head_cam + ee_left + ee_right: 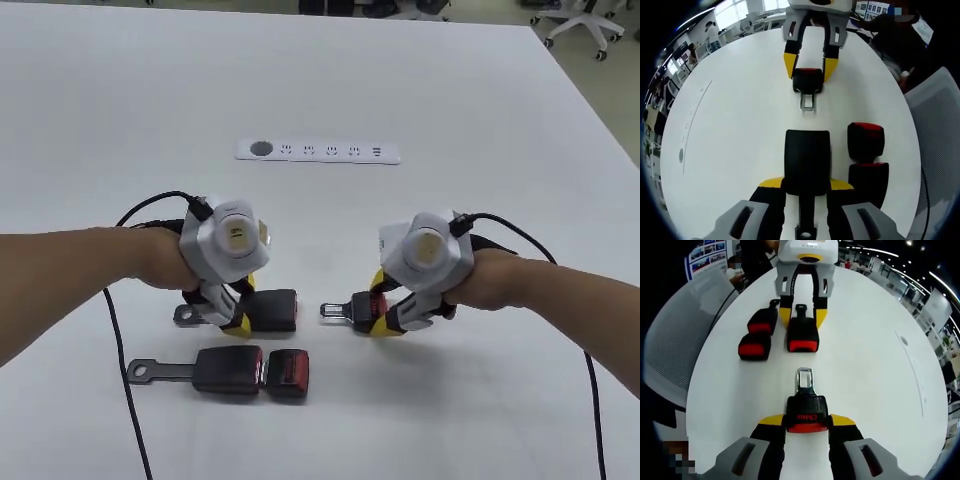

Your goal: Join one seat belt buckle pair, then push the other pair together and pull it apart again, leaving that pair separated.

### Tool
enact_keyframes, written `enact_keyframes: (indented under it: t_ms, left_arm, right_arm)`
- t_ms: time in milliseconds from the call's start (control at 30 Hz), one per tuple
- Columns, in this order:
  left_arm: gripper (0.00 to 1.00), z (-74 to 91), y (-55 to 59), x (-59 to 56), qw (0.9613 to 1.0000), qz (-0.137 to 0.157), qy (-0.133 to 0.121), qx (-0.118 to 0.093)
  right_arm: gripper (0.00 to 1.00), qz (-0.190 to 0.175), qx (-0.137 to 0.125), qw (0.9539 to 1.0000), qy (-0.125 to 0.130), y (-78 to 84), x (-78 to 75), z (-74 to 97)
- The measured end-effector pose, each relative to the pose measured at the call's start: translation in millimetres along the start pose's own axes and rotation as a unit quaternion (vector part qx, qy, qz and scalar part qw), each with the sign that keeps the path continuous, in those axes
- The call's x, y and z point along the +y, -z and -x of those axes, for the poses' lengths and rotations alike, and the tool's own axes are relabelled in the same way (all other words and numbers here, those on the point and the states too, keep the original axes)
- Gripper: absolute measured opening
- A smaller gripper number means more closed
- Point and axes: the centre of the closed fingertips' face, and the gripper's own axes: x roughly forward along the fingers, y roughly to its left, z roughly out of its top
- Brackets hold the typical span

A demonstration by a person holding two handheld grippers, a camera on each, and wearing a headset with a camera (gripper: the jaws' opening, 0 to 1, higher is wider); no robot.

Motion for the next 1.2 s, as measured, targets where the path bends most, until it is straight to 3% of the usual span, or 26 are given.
enact_keyframes:
  t_ms: [667,1200]
  left_arm:
    - [0.32,-0.3,-0.6,0.4,1.0,-0.009,0.001,0.003]
    - [0.35,0.6,0.0,2.4,0.9996,-0.02,-0.021,0.003]
  right_arm:
    - [0.31,0.011,0.009,0.9999,-0.007,6.9,6.0,9.2]
    - [0.38,0.018,0.015,0.9997,0.002,11.9,5.1,11.4]
